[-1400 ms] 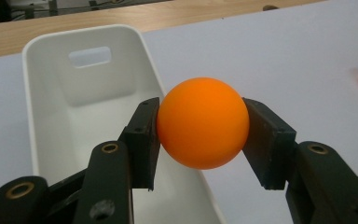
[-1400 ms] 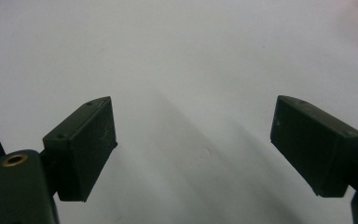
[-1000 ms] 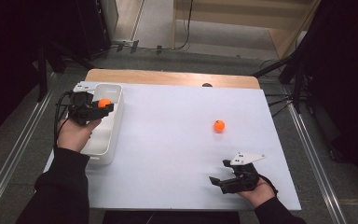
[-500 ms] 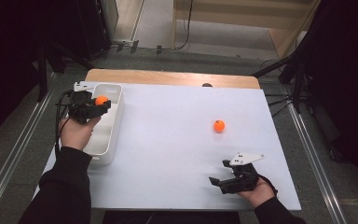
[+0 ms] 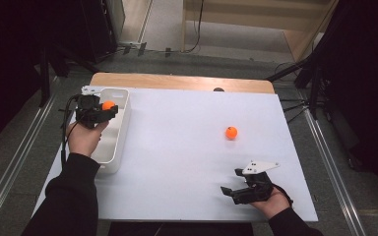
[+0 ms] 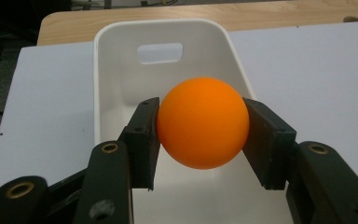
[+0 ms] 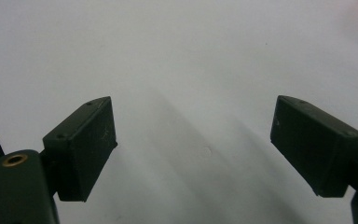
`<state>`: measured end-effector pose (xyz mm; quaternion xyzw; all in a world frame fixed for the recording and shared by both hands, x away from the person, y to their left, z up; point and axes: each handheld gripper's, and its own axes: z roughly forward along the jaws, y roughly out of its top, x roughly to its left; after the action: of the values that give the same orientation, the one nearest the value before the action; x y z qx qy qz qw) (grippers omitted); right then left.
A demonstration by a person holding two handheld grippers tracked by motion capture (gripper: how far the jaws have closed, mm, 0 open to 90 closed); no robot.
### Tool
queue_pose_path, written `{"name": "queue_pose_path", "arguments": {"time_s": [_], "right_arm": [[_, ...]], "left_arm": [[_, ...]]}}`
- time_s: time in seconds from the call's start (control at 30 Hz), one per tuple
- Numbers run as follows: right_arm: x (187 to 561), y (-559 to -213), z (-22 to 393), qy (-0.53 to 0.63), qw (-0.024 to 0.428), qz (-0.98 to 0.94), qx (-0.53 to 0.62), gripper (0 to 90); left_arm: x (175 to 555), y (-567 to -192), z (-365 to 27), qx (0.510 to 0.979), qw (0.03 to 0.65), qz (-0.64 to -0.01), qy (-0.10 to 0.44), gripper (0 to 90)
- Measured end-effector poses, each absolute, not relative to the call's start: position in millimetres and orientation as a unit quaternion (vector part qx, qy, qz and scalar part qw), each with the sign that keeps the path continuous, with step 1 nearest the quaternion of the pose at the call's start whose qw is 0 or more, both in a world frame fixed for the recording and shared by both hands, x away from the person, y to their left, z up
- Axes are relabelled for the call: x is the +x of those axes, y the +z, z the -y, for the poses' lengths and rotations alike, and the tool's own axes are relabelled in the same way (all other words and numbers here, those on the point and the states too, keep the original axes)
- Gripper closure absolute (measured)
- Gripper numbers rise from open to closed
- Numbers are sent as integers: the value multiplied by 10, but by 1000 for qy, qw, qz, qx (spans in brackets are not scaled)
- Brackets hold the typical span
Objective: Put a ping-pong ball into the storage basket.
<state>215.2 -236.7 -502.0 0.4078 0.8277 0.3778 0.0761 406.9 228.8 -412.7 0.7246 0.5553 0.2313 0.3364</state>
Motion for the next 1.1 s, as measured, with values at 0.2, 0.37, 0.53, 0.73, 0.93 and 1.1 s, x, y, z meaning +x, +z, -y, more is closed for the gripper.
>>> {"name": "queue_pose_path", "arguments": {"time_s": [0.2, 0.37, 0.53, 0.73, 0.93, 1.1], "right_arm": [[2154, -5022, 2368, 378, 76, -828, 407, 127], [2152, -5021, 2367, 378, 76, -828, 408, 127], [2151, -5020, 2367, 378, 77, -827, 408, 127], [2153, -5021, 2373, 379, 78, -828, 407, 127], [2152, -5020, 2370, 378, 78, -828, 407, 127], [2150, -5019, 2367, 378, 77, -828, 408, 127]], "left_arm": [[4084, -4150, -2280, 725, 330, -558, 232, 508], [4096, -4176, -2258, 729, 320, -558, 236, 508], [4104, -4196, -2237, 738, 308, -559, 218, 508], [4112, -4203, -2252, 737, 306, -562, 219, 507], [4114, -4195, -2257, 731, 315, -563, 224, 425], [4095, -4167, -2243, 729, 326, -560, 220, 356]]}}
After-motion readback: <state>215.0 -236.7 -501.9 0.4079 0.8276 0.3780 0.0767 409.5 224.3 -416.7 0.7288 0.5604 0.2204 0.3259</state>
